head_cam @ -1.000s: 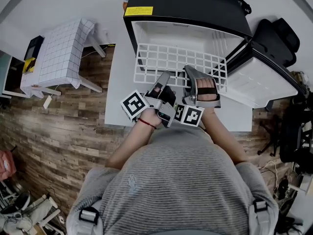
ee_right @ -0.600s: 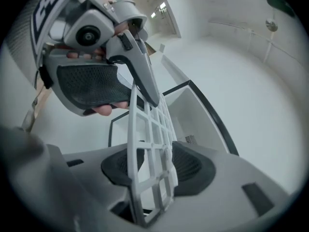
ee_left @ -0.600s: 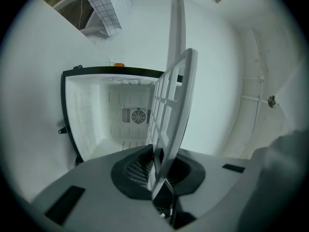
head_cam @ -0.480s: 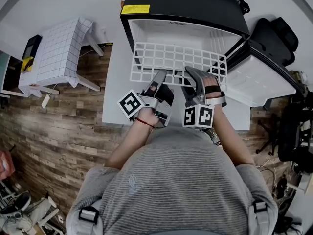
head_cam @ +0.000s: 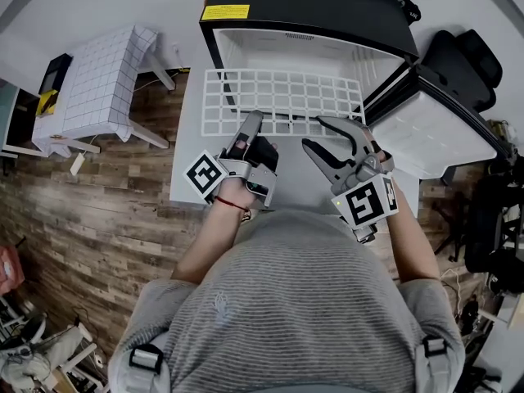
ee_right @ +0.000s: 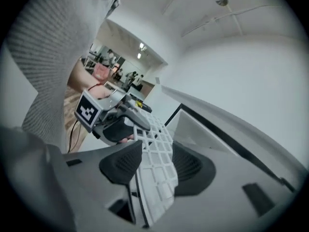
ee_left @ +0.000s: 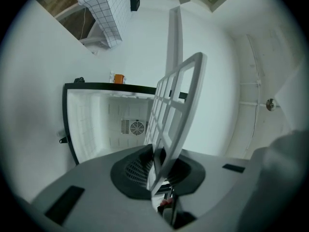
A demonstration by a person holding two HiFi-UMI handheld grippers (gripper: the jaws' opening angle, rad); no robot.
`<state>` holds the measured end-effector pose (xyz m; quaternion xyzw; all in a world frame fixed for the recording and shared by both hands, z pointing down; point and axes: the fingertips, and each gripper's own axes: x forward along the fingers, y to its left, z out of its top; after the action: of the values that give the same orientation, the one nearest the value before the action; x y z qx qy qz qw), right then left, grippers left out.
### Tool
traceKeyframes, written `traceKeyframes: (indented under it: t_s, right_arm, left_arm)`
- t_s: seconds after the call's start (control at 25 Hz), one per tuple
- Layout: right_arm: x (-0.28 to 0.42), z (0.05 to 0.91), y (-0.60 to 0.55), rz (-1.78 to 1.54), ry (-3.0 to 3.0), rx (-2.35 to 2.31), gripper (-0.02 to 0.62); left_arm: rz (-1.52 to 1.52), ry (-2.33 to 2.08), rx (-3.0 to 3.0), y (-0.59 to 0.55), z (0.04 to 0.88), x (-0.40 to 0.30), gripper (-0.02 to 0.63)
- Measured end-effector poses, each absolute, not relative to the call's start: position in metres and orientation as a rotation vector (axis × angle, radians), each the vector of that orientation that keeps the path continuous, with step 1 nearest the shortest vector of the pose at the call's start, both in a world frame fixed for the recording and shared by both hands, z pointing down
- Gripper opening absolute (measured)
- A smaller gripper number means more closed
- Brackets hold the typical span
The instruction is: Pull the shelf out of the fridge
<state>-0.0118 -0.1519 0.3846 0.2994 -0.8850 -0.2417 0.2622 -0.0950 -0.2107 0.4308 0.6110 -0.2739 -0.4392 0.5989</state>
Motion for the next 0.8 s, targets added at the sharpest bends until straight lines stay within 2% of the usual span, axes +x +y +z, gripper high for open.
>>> traceKeyframes:
  t_s: [0.16,0.36,0.64,0.8]
  right_arm:
    - [-0.016,0.338,-0.159,-0.504,-2.663,0.858,0.202]
    - [-0.025,0.32,-0.161,-0.295,-2.913,0.852,0.201]
    - [-0.078,0.307,-0.149,-0.009,-3.121,0.701,0.201]
    - [-0.108,0.311,-0.143,0.034,-3.149,0.593,0.201]
  left_arm:
    - [-1.093,-0.642,1.384,-0.197,0.43,-0.117,0.044]
    - [-1.172,-0.642,1.381,-0.173,0.43,-0.136,0.044]
    - [-1.298,-0.746,1.369,-0.141,0.43,-0.181,0.044]
    - [-1.346,-0.815,1.375,-0.126,0.43,-0.204,0.044]
